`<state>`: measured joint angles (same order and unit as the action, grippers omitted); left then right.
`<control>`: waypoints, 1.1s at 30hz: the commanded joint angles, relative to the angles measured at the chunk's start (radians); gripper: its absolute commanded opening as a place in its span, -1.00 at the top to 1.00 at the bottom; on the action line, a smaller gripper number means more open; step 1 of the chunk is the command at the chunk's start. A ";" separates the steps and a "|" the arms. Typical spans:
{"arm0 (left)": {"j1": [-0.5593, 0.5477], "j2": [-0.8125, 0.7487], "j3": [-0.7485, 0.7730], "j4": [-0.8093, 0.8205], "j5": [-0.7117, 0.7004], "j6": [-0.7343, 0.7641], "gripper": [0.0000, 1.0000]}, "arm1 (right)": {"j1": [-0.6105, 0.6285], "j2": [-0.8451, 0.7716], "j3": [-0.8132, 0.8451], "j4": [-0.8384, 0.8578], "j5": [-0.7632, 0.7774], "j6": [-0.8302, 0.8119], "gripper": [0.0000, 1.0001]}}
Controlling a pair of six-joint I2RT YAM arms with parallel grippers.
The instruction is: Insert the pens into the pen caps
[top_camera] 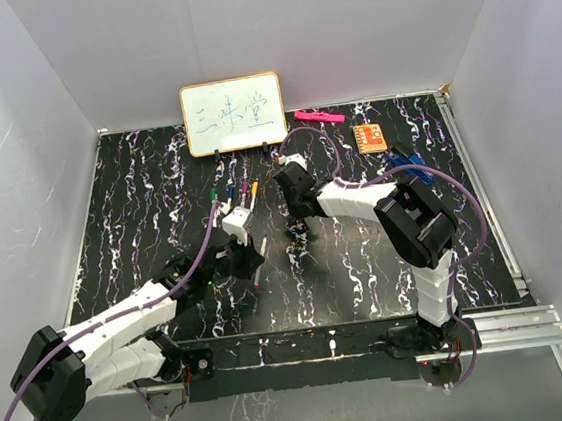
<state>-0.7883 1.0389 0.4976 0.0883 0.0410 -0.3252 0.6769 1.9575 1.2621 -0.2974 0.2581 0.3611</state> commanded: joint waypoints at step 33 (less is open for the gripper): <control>0.004 0.118 0.087 0.542 0.280 -0.130 1.00 | -0.041 -0.828 -0.539 0.904 -0.222 0.034 1.00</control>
<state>-0.7883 1.1313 0.5377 0.5049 0.2626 -0.4080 0.6353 1.2175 0.7895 0.3061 0.1101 0.3737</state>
